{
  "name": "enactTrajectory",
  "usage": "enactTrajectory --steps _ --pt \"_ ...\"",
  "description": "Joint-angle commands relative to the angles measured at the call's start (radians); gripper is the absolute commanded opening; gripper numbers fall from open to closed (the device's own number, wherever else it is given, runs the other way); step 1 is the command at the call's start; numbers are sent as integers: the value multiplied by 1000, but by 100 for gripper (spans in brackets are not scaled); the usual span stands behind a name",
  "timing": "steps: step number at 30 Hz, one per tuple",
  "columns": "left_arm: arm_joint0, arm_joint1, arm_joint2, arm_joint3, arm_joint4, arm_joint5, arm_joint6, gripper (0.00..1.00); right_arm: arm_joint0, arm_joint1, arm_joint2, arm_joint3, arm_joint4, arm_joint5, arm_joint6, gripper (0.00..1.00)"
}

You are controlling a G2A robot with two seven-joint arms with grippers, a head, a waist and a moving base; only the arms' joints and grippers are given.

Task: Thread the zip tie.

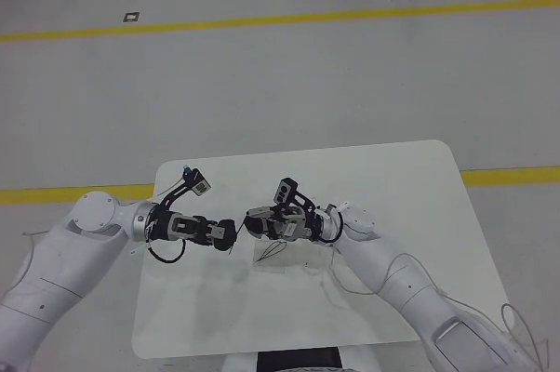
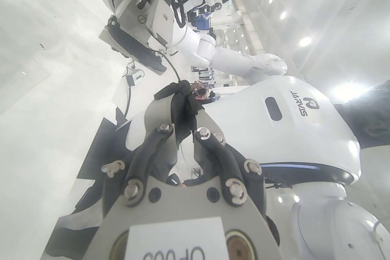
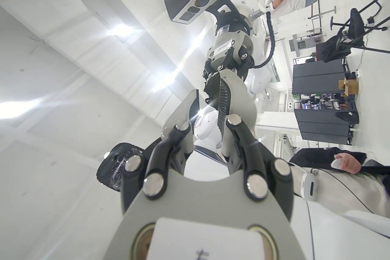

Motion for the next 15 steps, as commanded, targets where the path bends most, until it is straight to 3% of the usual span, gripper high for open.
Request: enactTrajectory --steps 1,4,15 --pt "0 0 0 0 0 0 0 0 0 -1 1 2 1 1 0 12" --pt "0 0 0 0 0 0 0 0 1 -3 2 6 0 1 0 0" --pt "0 0 0 0 0 0 0 0 -7 -3 19 9 -13 -11 3 0"
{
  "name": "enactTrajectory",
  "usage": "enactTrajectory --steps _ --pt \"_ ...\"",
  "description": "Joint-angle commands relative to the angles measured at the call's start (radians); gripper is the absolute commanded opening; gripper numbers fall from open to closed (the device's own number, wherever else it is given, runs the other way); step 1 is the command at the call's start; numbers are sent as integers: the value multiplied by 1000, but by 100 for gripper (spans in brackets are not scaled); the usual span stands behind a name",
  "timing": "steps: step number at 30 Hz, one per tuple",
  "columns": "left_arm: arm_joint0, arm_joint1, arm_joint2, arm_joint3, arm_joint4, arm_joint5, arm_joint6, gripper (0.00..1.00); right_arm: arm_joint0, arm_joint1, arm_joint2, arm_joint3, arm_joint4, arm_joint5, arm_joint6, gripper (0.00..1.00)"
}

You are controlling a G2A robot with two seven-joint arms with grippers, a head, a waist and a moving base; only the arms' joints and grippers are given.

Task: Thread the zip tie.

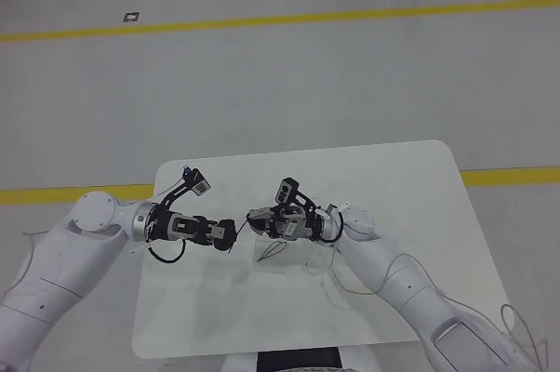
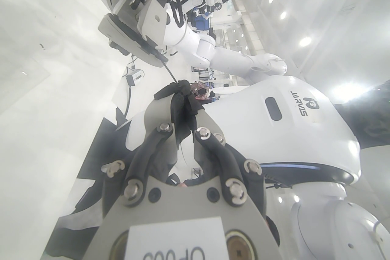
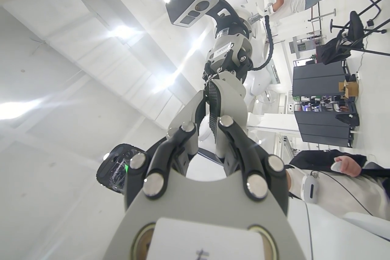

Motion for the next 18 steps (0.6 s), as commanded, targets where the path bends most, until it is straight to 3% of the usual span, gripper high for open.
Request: enactTrajectory --steps 1,3,5,7,9,18 --pt "0 0 0 0 0 0 0 0 -3 2 6 -2 -4 -3 1 0" --pt "0 0 0 0 0 0 0 0 -8 4 14 -5 -11 -9 -2 0" --pt "0 0 0 0 0 0 0 78 -12 7 22 -10 -24 -17 -8 0" --pt "0 0 0 0 0 0 0 73 -20 11 33 -18 -33 -23 -13 0" --pt "0 0 0 0 0 0 0 100 -30 17 47 -30 -44 -30 -21 0" --pt "0 0 0 0 0 0 0 100 -97 55 163 -126 -91 -85 -69 0"
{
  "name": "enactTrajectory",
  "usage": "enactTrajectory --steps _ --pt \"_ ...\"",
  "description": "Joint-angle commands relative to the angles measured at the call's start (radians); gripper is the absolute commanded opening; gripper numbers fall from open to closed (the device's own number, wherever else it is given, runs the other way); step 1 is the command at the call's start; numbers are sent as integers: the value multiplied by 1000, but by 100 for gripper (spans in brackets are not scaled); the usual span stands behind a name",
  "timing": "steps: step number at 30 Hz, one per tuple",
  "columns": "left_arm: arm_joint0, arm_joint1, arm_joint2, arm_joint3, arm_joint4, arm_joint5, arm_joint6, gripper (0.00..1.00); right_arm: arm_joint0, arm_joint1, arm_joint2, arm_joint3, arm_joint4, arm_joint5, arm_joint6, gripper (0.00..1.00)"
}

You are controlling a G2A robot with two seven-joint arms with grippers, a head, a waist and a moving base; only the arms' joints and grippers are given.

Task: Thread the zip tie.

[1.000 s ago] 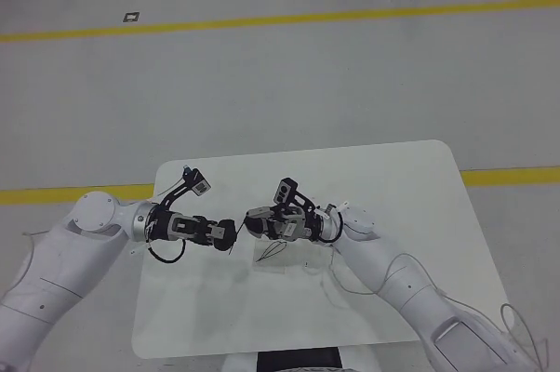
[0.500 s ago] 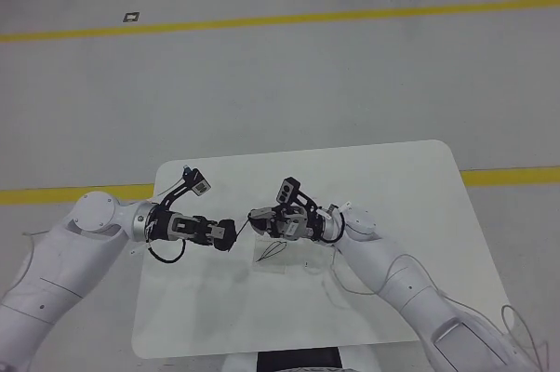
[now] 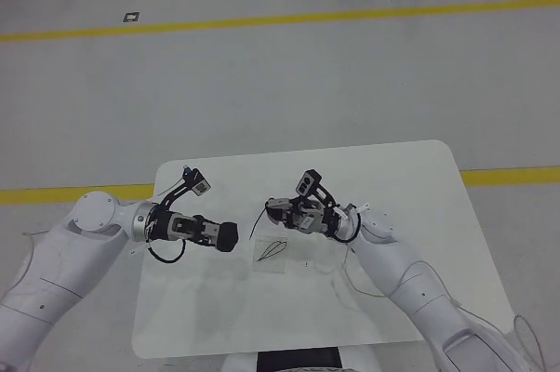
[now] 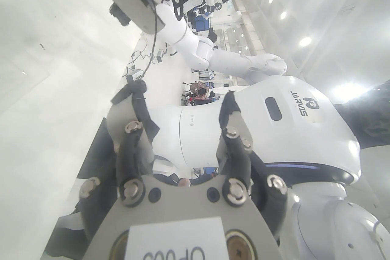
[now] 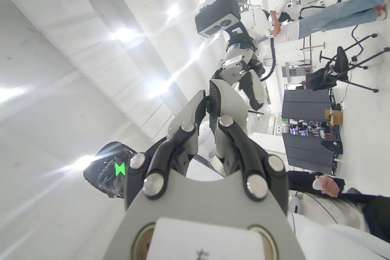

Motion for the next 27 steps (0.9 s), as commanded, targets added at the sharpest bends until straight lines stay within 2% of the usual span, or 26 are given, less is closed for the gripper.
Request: enactTrajectory --steps 1,2,9,11,12,16,23,25,27 --pt "0 0 0 0 0 0 0 100 -23 12 34 -41 -38 -17 -31 0" --pt "0 0 0 0 0 0 0 100 -29 19 48 -63 -75 -31 -50 0" --pt "0 0 0 0 0 0 0 100 -29 19 48 -63 -75 -31 -50 0" --pt "5 -3 1 0 31 0 66 100 -39 18 49 -80 -67 -33 -73 0" --pt "16 -8 5 -5 14 0 104 100 -47 17 52 -95 -55 -51 -84 0" --pt "38 -26 -5 -5 2 0 177 100 -69 7 40 -129 -24 -124 -125 0" --pt "76 -78 -20 0 75 0 322 100 -73 -21 -20 -107 -19 -240 -249 0" --pt "86 -97 -28 6 67 0 358 100 -67 -28 -31 -99 -22 -248 -280 0" --pt "85 -100 -32 7 74 0 362 100 -63 -29 -26 -102 -37 -248 -292 0"
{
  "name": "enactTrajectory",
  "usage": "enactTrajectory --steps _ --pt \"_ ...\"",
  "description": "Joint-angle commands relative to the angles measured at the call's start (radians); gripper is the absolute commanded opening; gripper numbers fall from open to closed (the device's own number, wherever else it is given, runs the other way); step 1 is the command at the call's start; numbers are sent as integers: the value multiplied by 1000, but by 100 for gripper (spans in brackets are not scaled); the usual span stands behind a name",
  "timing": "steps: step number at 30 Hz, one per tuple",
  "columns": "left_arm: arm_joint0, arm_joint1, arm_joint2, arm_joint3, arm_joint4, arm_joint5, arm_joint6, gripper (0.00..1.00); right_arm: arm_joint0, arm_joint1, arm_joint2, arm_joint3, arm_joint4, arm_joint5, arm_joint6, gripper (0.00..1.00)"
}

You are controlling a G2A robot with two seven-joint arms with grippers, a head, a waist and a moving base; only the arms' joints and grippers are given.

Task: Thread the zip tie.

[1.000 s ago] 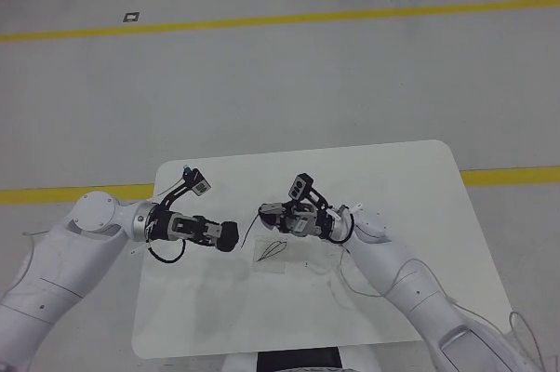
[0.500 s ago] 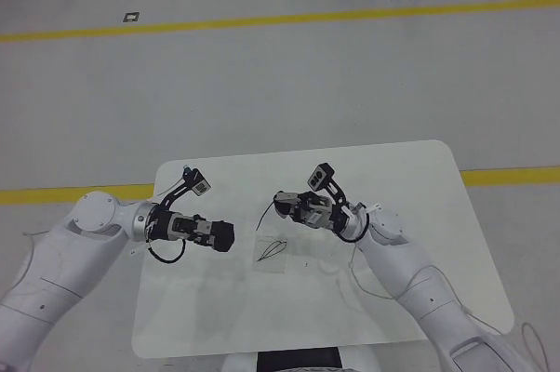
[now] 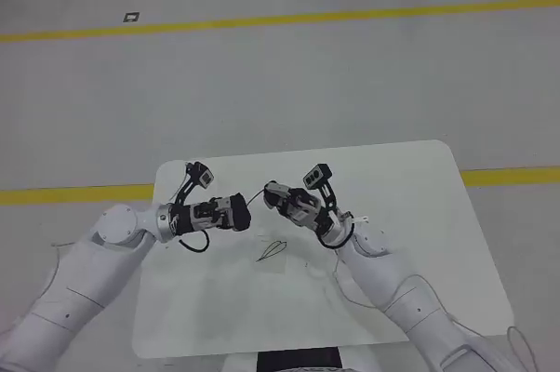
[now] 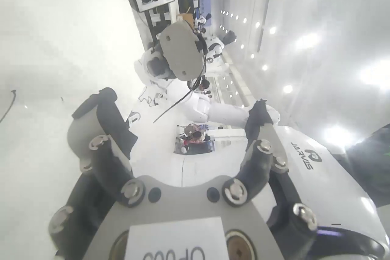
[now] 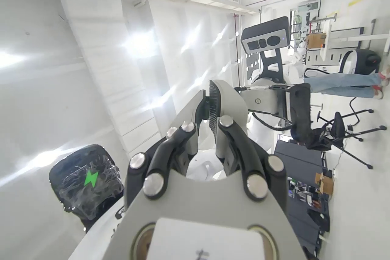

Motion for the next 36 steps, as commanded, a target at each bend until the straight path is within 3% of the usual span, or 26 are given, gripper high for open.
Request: enactTrajectory --steps 1,6,9,15,23,36 --pt "-1 0 -1 0 2 0 0 100 1 0 2 -1 -4 1 -2 0" --pt "-1 0 -1 0 2 0 0 100 1 0 2 -1 -4 1 -2 0" --pt "8 -7 10 -18 -1 10 38 100 -11 -1 -3 -33 -29 5 -40 0" --pt "18 -23 13 -3 -17 0 99 100 -34 -8 -7 -55 -50 1 -93 0" --pt "21 -25 15 -11 -10 5 117 100 -39 -7 -7 -69 -93 9 -122 0" --pt "45 -37 3 -29 -4 0 116 100 -64 -18 -11 -111 -50 14 -176 0"
